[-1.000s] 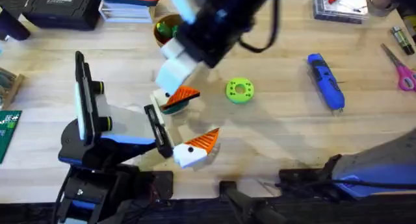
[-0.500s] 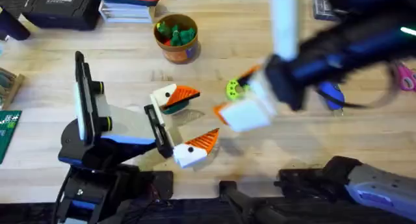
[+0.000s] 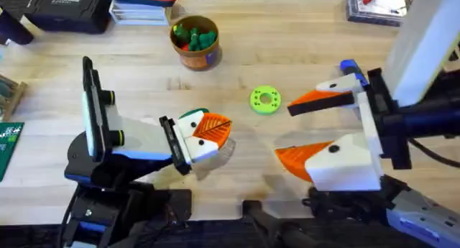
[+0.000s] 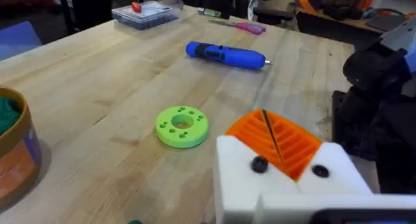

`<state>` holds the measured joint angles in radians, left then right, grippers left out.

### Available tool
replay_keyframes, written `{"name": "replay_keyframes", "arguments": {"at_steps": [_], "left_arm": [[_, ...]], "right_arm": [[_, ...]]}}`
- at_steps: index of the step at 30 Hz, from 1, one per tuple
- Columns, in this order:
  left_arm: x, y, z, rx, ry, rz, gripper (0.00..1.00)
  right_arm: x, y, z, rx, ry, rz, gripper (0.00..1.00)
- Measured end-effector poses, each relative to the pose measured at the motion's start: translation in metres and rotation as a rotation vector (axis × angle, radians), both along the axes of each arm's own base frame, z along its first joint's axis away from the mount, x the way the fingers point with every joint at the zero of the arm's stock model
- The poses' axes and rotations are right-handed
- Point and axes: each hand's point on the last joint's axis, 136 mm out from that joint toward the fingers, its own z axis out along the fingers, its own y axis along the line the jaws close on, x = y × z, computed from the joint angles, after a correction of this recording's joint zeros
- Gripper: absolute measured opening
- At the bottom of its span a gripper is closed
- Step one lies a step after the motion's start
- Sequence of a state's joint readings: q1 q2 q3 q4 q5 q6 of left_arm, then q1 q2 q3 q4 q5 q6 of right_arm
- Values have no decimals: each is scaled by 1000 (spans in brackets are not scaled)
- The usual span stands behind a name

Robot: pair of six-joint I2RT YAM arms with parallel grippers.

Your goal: Pick up the gripper from the table and insert it into the empty holder that is missing its gripper. Then pick up a screw, insert it into the mounting hole, and use the screwdriver to tighten it. Finally, clean up the table by picking up the vegetable and placing it into the bucket.

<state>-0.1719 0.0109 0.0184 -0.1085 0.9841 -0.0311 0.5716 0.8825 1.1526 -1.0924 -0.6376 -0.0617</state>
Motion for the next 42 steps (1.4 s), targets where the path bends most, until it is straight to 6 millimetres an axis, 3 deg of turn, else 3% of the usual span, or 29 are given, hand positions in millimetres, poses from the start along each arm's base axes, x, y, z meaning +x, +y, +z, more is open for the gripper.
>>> {"name": "replay_keyframes", "arguments": {"at_steps": [11, 17, 23, 30, 35, 42], "left_arm": [[0, 0, 0, 0, 0, 0, 14], [0, 0, 0, 0, 0, 0, 14], [0, 0, 0, 0, 0, 0, 14], [0, 0, 0, 0, 0, 0, 14], [0, 0, 0, 0, 0, 0, 14], [0, 0, 0, 0, 0, 0, 14]], "right_arm": [[16, -5, -14, -78, -14, -46, 993], [62, -22, -47, -212, 59, -198, 994], [124, -87, -84, -376, 138, -500, 994], [168, -182, -111, -564, 140, -792, 994], [190, -228, -126, -652, 89, -811, 994], [210, -282, -169, -747, 102, -759, 993]]}}
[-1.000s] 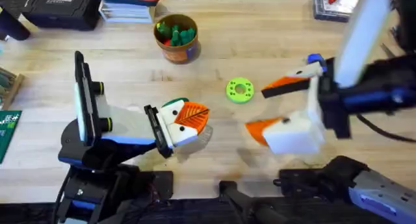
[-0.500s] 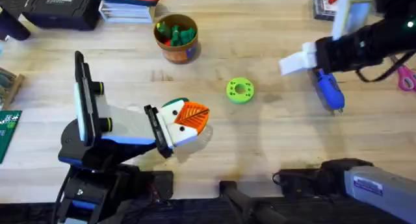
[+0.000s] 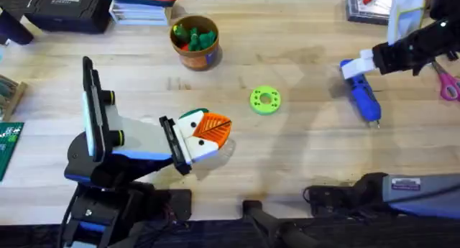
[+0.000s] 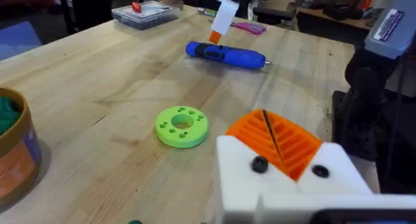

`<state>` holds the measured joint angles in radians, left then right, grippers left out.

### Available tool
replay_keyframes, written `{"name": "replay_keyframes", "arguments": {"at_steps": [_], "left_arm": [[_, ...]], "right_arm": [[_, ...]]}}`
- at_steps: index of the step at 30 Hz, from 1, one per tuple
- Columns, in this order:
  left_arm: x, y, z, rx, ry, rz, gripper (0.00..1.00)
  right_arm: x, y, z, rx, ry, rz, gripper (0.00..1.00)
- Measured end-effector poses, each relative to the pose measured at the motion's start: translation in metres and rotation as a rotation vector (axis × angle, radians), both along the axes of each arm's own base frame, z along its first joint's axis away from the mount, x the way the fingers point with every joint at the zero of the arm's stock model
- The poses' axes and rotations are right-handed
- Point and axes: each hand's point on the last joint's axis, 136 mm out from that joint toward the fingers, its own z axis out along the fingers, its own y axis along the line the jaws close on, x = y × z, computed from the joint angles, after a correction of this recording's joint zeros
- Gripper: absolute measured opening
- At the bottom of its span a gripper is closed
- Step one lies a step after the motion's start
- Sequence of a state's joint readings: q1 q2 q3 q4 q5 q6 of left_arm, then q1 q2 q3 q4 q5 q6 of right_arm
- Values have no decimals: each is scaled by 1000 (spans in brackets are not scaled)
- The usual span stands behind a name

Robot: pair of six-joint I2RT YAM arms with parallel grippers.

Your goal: Pick up the gripper from the table and insert it into the empty holder that is missing its gripper. Then pick up a screw, insert it into the mounting hole, and use the screwdriver to tighten it. Finally, clean up the table by picking up the vegetable and placing it into the bucket.

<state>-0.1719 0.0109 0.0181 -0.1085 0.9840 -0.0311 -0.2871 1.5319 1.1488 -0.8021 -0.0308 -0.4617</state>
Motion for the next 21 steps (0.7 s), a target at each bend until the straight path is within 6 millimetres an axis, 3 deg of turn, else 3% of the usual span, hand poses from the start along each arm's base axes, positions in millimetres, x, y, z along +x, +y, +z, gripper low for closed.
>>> {"name": "replay_keyframes", "arguments": {"at_steps": [5, 12, 18, 21], "left_arm": [[0, 0, 0, 0, 0, 0, 14], [0, 0, 0, 0, 0, 0, 14], [0, 0, 0, 0, 0, 0, 14], [0, 0, 0, 0, 0, 0, 14]], "right_arm": [[10, -20, -28, -9, 29, 11, 994], [11, -17, -67, 27, 114, 83, 994], [24, -19, -70, 29, 71, 75, 990], [27, -17, -70, 38, 55, 75, 933]]}}
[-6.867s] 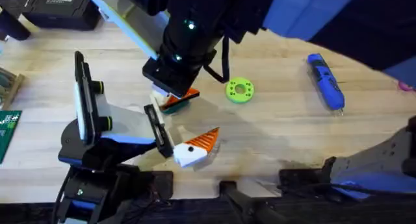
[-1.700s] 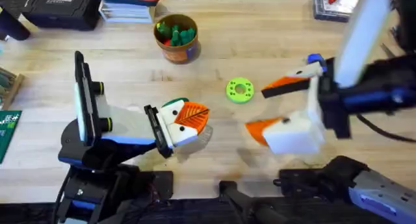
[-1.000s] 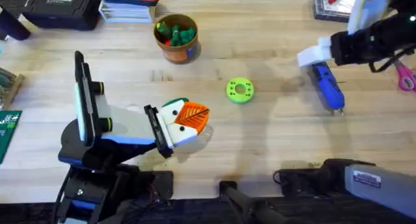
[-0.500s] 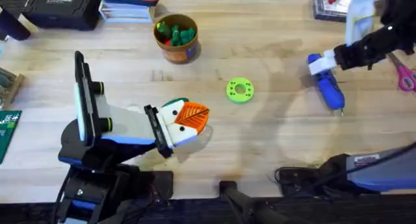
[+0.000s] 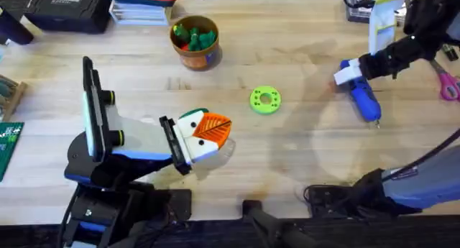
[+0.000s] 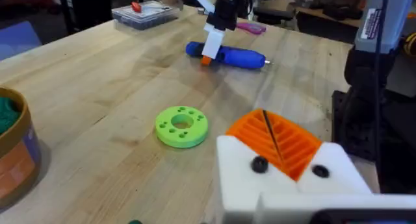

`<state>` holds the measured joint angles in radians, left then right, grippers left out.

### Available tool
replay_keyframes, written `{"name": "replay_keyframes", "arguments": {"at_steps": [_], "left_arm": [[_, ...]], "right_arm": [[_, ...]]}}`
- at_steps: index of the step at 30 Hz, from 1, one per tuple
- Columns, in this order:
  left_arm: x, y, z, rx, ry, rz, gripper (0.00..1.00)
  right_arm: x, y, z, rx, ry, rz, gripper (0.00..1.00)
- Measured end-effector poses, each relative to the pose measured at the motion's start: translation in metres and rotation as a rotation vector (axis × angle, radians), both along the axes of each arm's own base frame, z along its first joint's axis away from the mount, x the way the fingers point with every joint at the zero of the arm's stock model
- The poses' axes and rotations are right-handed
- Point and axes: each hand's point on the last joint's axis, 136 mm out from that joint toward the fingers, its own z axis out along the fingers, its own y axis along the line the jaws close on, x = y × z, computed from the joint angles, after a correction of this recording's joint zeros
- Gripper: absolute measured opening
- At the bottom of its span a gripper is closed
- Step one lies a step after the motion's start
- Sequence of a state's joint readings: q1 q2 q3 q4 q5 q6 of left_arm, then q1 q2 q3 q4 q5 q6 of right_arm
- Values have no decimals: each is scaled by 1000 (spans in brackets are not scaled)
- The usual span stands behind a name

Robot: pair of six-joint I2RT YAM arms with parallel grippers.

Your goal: Pick up the gripper from the table and insert it into the empty holder that is missing its gripper. Then pick up a screw, insert it into the mounting hole, and use the screwdriver to tighten it. Finally, clean up the table by picking up the vegetable and placing it into the bucket.

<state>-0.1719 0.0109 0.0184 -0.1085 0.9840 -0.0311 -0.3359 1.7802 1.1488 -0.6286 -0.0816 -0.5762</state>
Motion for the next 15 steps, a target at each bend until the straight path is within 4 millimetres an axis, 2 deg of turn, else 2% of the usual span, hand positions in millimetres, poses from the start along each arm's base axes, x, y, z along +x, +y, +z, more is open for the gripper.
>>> {"name": "replay_keyframes", "arguments": {"at_steps": [7, 10, 12, 13, 15], "left_arm": [[0, 0, 0, 0, 0, 0, 14], [0, 0, 0, 0, 0, 0, 14], [0, 0, 0, 0, 0, 0, 14], [0, 0, 0, 0, 0, 0, 14], [0, 0, 0, 0, 0, 0, 14]], "right_arm": [[-2, 4, -1, 21, 7, 1, 602], [-2, 4, -1, 23, 7, 5, 307], [-2, 4, -1, 22, 6, 3, 59], [-2, 5, -1, 27, 8, -1, 28], [-2, 4, 0, 28, 10, -5, 29]]}}
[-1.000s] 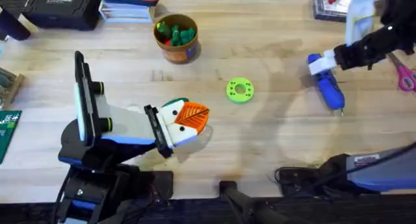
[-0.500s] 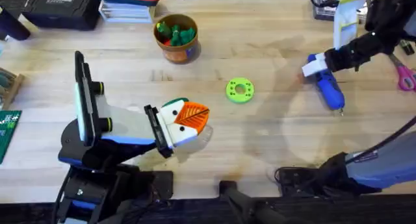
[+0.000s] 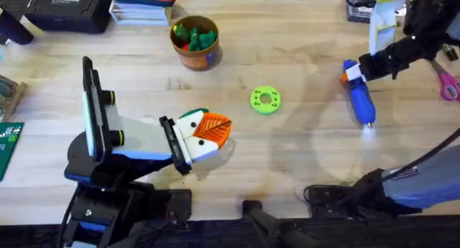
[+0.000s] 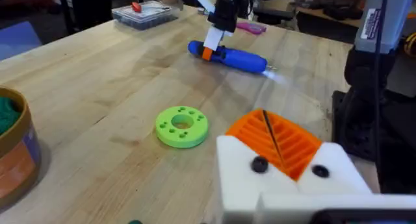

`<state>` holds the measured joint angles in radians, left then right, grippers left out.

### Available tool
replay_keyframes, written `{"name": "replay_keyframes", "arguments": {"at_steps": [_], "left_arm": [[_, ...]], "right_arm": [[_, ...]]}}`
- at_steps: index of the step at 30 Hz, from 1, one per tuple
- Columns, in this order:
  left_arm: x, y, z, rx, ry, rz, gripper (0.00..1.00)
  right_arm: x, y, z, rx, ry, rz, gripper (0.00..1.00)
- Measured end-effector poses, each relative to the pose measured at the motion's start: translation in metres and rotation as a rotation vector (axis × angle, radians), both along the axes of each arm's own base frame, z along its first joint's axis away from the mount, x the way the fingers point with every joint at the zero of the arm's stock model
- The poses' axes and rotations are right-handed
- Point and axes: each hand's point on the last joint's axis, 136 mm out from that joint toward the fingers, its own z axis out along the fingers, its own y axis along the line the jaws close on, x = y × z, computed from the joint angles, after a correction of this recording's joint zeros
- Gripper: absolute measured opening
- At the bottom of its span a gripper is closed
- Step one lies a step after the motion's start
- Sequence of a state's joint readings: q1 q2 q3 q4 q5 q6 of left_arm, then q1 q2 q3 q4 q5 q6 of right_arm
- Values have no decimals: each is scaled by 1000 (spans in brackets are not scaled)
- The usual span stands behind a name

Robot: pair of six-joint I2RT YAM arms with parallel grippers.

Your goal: Pick up the gripper from the table and insert it into the empty holder that is missing its gripper. Then pick up a screw, insert it into the mounting hole, and use the screwdriver to tighten it. Finally, clean up the table by picking up the vegetable and placing it into the bucket.

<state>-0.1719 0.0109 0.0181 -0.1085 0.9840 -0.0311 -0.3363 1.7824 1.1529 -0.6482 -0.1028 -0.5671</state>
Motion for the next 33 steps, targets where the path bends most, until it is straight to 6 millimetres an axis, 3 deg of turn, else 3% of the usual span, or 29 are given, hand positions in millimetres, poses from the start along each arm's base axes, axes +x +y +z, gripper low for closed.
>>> {"name": "replay_keyframes", "arguments": {"at_steps": [4, 8, 15, 21, 26, 33], "left_arm": [[0, 0, 0, 0, 0, 0, 14], [0, 0, 0, 0, 0, 0, 14], [0, 0, 0, 0, 0, 0, 14], [0, 0, 0, 0, 0, 0, 14], [0, 0, 0, 0, 0, 0, 14], [0, 0, 0, 0, 0, 0, 14]], "right_arm": [[-1, 0, 7, 17, 18, -47, 28], [12, -3, 32, 12, -44, -80, 28], [10, -1, 131, -19, -299, -167, 28], [-5, 18, 208, 2, -554, -212, 28], [-21, 54, 240, 71, -773, -202, 28], [-33, 152, 291, 342, -1132, -5, 28]]}}
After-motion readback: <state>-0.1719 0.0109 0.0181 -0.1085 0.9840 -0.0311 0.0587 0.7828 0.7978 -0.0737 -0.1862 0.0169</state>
